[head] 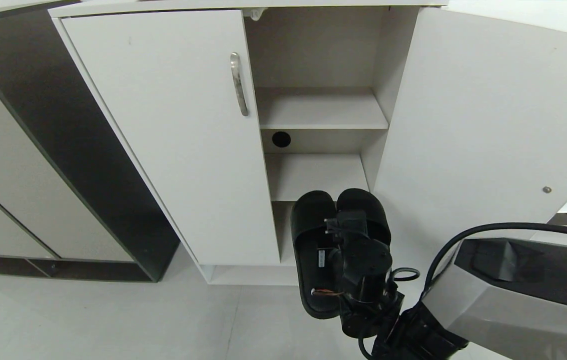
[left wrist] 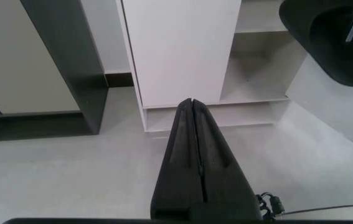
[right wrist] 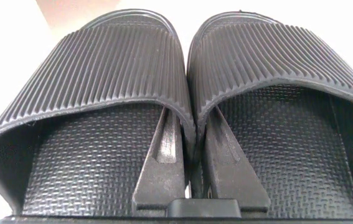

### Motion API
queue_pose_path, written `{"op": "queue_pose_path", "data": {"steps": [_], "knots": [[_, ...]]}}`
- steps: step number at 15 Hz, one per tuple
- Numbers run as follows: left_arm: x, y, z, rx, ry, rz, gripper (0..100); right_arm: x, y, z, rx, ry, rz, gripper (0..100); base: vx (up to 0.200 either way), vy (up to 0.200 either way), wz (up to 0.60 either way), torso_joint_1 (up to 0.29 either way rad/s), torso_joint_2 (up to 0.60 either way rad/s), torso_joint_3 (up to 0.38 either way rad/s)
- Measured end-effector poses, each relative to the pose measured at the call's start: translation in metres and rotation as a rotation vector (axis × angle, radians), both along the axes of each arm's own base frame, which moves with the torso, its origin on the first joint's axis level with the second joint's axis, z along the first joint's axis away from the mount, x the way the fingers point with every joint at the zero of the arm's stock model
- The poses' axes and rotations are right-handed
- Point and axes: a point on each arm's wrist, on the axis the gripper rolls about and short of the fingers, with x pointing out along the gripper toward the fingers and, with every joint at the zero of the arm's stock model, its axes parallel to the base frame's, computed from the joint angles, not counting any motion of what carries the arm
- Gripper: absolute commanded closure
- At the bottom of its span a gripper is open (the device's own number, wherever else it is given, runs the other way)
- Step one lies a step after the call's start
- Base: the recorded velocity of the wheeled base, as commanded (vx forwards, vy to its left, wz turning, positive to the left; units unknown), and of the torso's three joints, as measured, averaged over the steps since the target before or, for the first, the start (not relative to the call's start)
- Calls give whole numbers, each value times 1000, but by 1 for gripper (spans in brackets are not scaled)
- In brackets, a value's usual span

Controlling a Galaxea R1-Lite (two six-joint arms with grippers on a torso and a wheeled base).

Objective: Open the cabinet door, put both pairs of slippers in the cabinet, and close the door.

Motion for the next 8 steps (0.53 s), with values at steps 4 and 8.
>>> {"op": "queue_pose_path", "data": {"steps": [4, 8], "knots": [[0, 0, 0, 1, 0, 0, 100, 7, -3, -12, -25, 20, -22, 100, 0, 0, 0, 0, 0, 0], [0, 0, 0, 2, 0, 0, 100, 9, -5, -15, -30, 23, -29, 100, 0, 100, 0, 0, 1, 1]]}}
